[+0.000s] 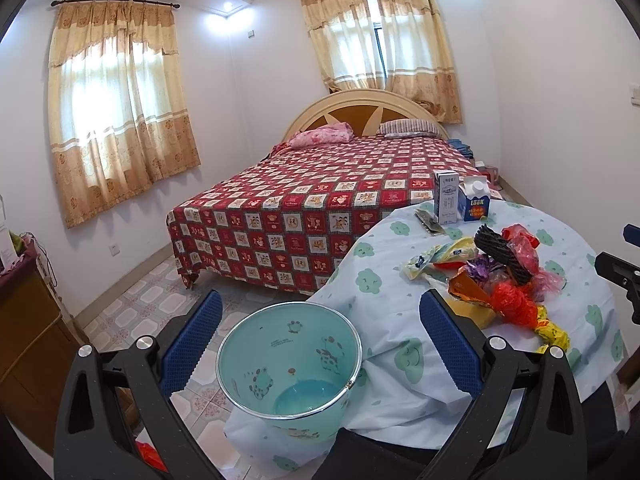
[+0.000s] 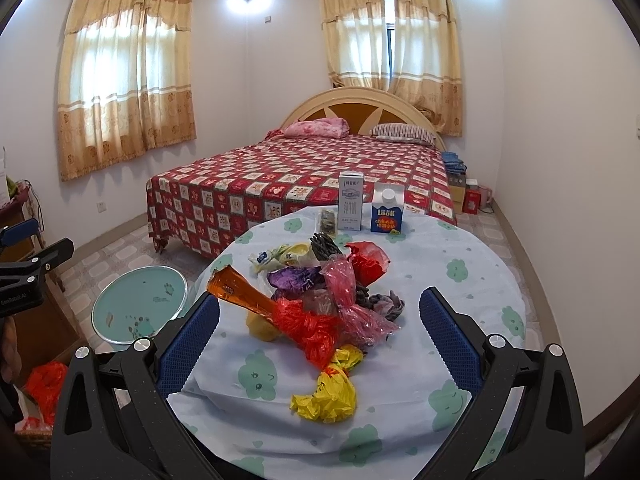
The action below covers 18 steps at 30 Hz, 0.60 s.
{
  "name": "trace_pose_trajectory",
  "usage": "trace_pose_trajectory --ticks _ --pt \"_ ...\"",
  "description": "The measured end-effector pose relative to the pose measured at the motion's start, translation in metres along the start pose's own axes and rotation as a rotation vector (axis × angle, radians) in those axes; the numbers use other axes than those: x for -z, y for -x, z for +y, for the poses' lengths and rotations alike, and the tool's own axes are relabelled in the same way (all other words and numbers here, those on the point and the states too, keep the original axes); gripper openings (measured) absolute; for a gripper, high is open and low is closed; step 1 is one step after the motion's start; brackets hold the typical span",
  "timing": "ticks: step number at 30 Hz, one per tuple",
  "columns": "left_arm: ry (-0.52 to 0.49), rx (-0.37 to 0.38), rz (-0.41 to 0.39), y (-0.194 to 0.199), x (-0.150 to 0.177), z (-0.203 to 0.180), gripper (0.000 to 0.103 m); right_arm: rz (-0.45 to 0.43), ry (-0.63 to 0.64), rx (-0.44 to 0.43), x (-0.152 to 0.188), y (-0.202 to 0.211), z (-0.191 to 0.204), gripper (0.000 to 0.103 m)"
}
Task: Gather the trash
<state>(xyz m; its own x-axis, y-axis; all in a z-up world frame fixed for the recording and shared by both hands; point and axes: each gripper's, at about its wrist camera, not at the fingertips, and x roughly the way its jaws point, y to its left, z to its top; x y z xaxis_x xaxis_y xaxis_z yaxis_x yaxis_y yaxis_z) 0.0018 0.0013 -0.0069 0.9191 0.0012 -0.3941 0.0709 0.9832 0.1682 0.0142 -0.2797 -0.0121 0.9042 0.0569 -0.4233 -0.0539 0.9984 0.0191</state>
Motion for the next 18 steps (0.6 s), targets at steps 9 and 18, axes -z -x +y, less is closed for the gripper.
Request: trace_pose_trajectory --ticks 9,18 --pt "-0.004 -0.003 0.0 -0.0016 0.006 0.0009 0.097 0.002 0.0 -0.001 0.0014 -0.001 -0.0003 0.098" --pt "-0.006 -0.003 0.002 -0.0019 0.004 0.0001 0.097 0.004 -0.002 -0.002 0.0022 -0.0012 0.0001 0.098"
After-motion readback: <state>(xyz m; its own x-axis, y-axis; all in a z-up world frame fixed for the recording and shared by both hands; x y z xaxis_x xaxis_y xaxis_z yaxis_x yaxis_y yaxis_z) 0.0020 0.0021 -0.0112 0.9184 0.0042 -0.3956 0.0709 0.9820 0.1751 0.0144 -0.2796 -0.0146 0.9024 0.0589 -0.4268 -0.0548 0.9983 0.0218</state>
